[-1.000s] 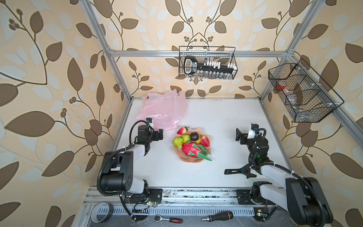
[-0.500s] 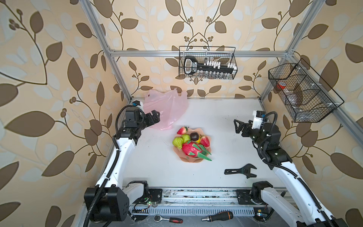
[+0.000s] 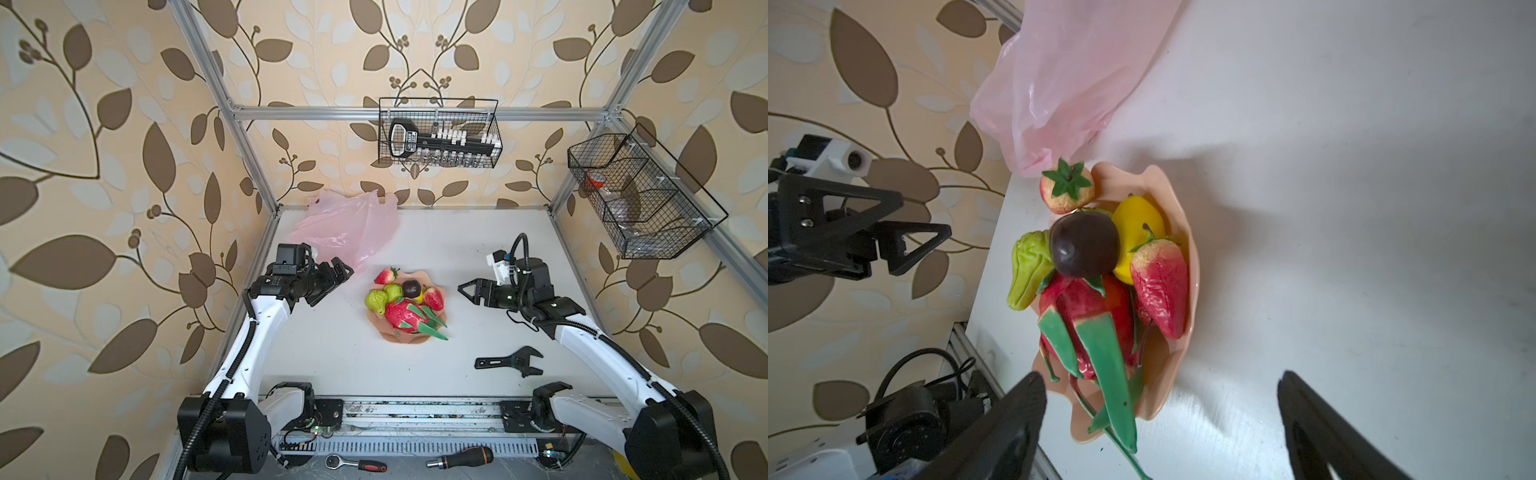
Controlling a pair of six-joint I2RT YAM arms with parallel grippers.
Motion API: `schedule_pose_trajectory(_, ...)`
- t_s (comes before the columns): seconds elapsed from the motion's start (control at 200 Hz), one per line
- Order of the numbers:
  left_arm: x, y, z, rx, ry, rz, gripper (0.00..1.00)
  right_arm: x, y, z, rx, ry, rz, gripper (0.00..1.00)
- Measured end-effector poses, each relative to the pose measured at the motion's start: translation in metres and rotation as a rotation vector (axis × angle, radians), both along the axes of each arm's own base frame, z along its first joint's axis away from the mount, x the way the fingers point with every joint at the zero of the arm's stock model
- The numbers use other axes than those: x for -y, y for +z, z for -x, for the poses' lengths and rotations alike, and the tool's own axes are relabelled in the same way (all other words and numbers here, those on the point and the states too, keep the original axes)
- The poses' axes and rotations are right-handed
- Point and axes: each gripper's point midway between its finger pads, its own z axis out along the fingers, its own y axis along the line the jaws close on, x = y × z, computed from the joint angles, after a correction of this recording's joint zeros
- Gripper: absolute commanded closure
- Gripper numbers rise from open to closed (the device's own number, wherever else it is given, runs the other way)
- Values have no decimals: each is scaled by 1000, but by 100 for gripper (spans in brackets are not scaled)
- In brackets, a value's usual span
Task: Place the fruits into the plastic bag
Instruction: 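Move the left gripper to the pink bag while the right gripper reaches toward it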
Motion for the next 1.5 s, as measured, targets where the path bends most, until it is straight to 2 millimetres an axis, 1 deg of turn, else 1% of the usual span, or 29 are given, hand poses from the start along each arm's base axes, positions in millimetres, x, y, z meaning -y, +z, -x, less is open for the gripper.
schedule_pose_trajectory(0.105,3,1,1,-8,-2,22,1,-7,-10,-1,-36,16,-10,15)
schedule_pose_trajectory(0.22,5,-4,-1,-37,-2,43,1,-10,-11,-3,-38,19,-20,12)
schedule_pose_trajectory(0.275,6,-11,-8,-73,6,55,1,-11,-9,-3,-31,27,-23,9)
schedule_pose_trajectory(0.405,11,-26,-36,-142,22,90,1,-13,-6,-1,-16,40,-23,5)
schedule_pose_trajectory(0.535,15,-34,-69,-189,65,121,1,-13,4,2,14,45,-27,3)
schedule_pose_trajectory(0.62,16,-44,-82,-216,119,150,1,-13,11,5,33,50,-33,2)
schedule_pose_trajectory(0.76,14,-57,-96,-255,209,206,1,-11,24,11,49,65,-21,2)
schedule_pose_trajectory(0.91,9,-66,-103,-279,281,215,1,-10,42,15,87,77,-18,1)
schedule_pose_trajectory(0.985,6,-70,-107,-282,313,217,3,-10,48,16,98,78,-20,0)
schedule_pose_trajectory(1.09,0,-82,-113,-295,357,200,6,-9,52,18,102,77,-20,0)
schedule_pose_trajectory(1.13,-3,-88,-116,-301,379,190,12,-9,54,17,105,76,-21,0)
schedule_pose_trajectory(1.17,-5,-93,-118,-306,393,180,22,-9,57,15,108,74,-23,0)
schedule_pose_trajectory(1.21,-6,-99,-120,-310,395,171,36,-9,60,13,111,71,-26,0)
schedule_pose_trajectory(1.275,-6,-106,-129,-314,393,170,64,-11,65,6,114,71,-31,0)
schedule_pose_trajectory(1.315,-5,-109,-137,-303,377,167,77,-13,69,0,116,70,-35,0)
schedule_pose_trajectory(1.335,-4,-110,-142,-295,366,164,82,-14,70,-3,116,72,-38,0)
schedule_pose_trajectory(1.359,-4,-110,-147,-283,350,159,85,-16,72,-6,117,74,-40,0)
schedule_pose_trajectory(1.424,0,-108,-158,-251,295,145,86,-20,75,-17,120,78,-45,0)
schedule_pose_trajectory(1.499,4,-101,-161,-213,209,114,87,-25,76,-30,114,83,-47,0)
